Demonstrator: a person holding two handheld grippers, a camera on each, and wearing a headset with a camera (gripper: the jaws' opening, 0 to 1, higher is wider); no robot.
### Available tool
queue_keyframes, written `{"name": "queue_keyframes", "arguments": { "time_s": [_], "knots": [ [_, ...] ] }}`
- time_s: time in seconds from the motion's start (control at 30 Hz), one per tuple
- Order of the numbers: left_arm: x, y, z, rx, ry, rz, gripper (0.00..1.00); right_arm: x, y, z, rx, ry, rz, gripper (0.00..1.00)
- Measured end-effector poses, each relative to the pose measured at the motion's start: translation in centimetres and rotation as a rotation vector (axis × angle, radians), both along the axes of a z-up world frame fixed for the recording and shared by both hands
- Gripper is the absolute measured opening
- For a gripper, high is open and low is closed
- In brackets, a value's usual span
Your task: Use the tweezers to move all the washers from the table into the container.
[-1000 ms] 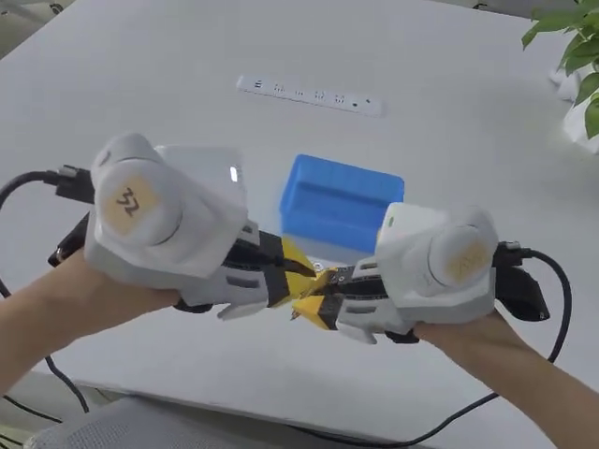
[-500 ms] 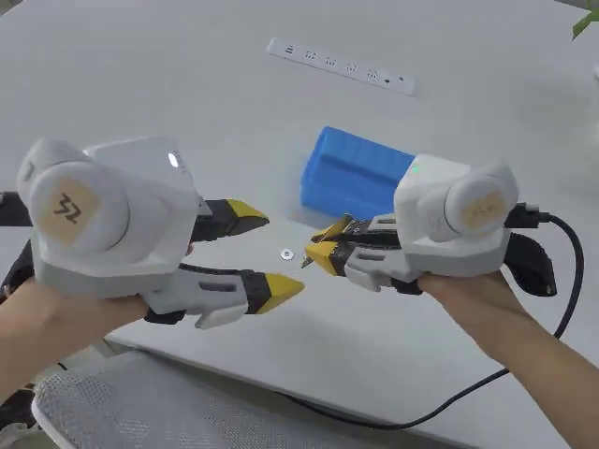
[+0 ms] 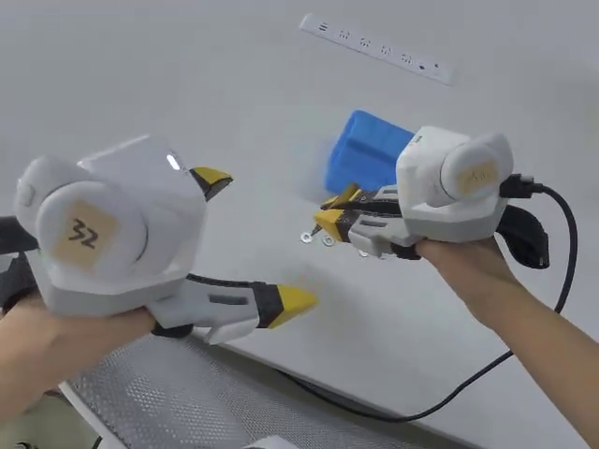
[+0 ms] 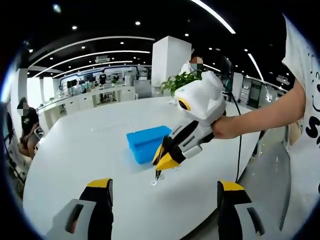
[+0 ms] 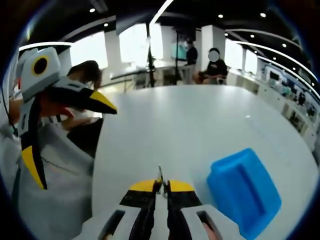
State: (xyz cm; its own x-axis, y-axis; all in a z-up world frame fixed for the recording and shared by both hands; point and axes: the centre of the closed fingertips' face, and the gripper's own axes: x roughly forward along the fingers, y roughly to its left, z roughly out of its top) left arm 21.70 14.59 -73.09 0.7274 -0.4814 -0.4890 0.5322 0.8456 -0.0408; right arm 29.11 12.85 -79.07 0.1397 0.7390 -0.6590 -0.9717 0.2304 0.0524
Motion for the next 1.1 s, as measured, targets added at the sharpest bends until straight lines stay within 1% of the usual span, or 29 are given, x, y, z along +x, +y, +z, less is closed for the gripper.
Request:
{"name": "queue_keyframes", "arguments": {
  "time_s": [0.07,0.13,0.17,0.2,0.23,0.27,0.33,0.4,0.43,0.47,0.53,0.57,0.63,0.73,0.8,0.87,1.0,1.1],
  "knots": [
    [0.0,0.0,-0.5,0.001,0.012,0.015,0.91,0.0,0.2,-0.4,-0.007,0.013,0.004,0.04],
    [0.0,0.0,-0.7,0.005,0.011,0.023,0.93,0.0,0.2,-0.9,-0.022,0.025,0.009,0.04],
    [0.1,0.0,-0.7,0.007,0.012,0.029,0.94,0.0,0.3,-1.1,-0.025,0.023,0.011,0.04],
    [0.2,0.2,-0.9,0.015,0.018,0.043,0.95,0.0,0.4,-1.2,-0.026,0.025,0.015,0.04],
    [0.4,0.4,-1.0,0.02,0.016,0.062,0.99,0.0,0.4,-1.3,-0.029,0.03,0.015,0.04],
    [0.6,0.8,-1.0,0.034,0.007,0.076,0.99,0.1,0.5,-1.4,-0.03,0.03,0.014,0.04],
    [0.8,1.1,-0.9,0.041,-0.005,0.096,0.99,0.1,0.6,-1.5,-0.032,0.028,0.019,0.04],
    [0.8,1.2,-0.9,0.033,-0.003,0.099,0.99,0.1,0.7,-1.7,-0.036,0.034,0.025,0.04],
    [0.8,1.2,-1.2,0.029,0.006,0.105,0.99,0.1,0.7,-1.8,-0.039,0.035,0.026,0.04],
    [0.8,1.2,-1.3,0.03,0.008,0.106,0.99,0.0,0.7,-1.9,-0.043,0.036,0.029,0.04],
    [0.7,1.3,-1.8,0.044,0.01,0.108,0.99,0.1,0.7,-2.0,-0.05,0.033,0.032,0.04],
    [0.6,1.3,-2.0,0.058,0.013,0.108,0.99,0.1,0.7,-2.0,-0.051,0.032,0.032,0.04],
    [0.5,1.2,-2.2,0.067,0.018,0.099,0.99,0.1,0.6,-2.1,-0.054,0.03,0.032,0.04],
    [0.5,1.2,-2.4,0.065,0.017,0.1,0.99,0.2,0.6,-2.1,-0.046,0.039,0.025,0.04],
    [0.5,1.2,-2.5,0.06,0.006,0.11,0.99,0.2,0.7,-2.2,-0.045,0.031,0.029,0.04],
    [0.5,1.3,-2.7,0.066,0.016,0.112,0.99,0.3,0.7,-2.2,-0.042,0.035,0.025,0.04],
    [0.5,1.3,-2.7,0.062,0.012,0.111,0.99,0.4,0.7,-2.2,-0.042,0.028,0.025,0.04],
    [0.5,1.2,-2.9,0.072,0.012,0.11,0.99,0.5,0.6,-2.1,-0.035,0.03,0.019,0.04]
  ]
}}
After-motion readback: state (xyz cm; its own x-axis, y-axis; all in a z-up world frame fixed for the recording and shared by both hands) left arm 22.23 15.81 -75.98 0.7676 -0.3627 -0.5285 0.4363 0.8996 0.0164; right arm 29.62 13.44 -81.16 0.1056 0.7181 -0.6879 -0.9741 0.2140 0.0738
